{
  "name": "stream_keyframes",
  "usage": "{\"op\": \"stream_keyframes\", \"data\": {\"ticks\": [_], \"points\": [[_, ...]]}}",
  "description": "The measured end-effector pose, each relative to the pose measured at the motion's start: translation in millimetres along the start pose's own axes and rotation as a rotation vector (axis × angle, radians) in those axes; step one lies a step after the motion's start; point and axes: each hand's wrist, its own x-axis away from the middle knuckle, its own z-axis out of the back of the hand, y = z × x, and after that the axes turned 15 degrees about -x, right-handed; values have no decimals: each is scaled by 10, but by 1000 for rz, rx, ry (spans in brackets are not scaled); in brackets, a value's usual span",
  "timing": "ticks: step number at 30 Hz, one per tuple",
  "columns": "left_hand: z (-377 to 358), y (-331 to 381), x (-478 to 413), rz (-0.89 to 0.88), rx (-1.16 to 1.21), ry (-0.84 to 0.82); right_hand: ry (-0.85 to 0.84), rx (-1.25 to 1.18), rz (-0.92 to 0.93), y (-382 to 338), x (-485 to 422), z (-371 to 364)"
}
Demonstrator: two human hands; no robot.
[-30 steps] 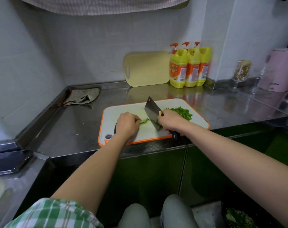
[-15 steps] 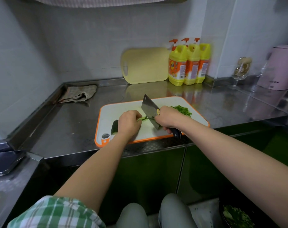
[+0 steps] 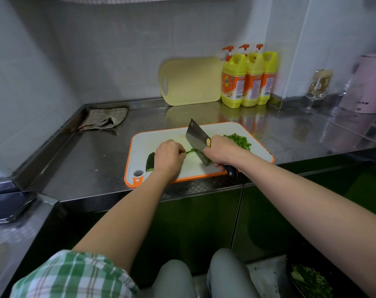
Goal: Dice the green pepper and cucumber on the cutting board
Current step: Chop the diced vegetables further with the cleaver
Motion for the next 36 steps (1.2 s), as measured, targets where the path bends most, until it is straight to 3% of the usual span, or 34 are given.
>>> {"op": "stream_keyframes", "data": {"ticks": [9, 12, 19, 25, 32, 36], "points": [[122, -97, 56, -170, 104, -91, 44, -71, 31, 25, 28, 166], [80, -66, 114, -120, 120, -38, 82, 3, 72, -30, 18, 169], [-1, -79, 183, -11, 137, 8, -9, 201, 35, -178, 79, 117], [-15, -85, 182, -14, 146, 21, -2, 207, 16, -138, 36, -18], [-14, -96, 184, -12, 136, 52, 133, 197, 107, -88, -40, -104], [-36, -92, 168, -8, 117, 64, 75, 218, 99, -148, -17, 0]]}}
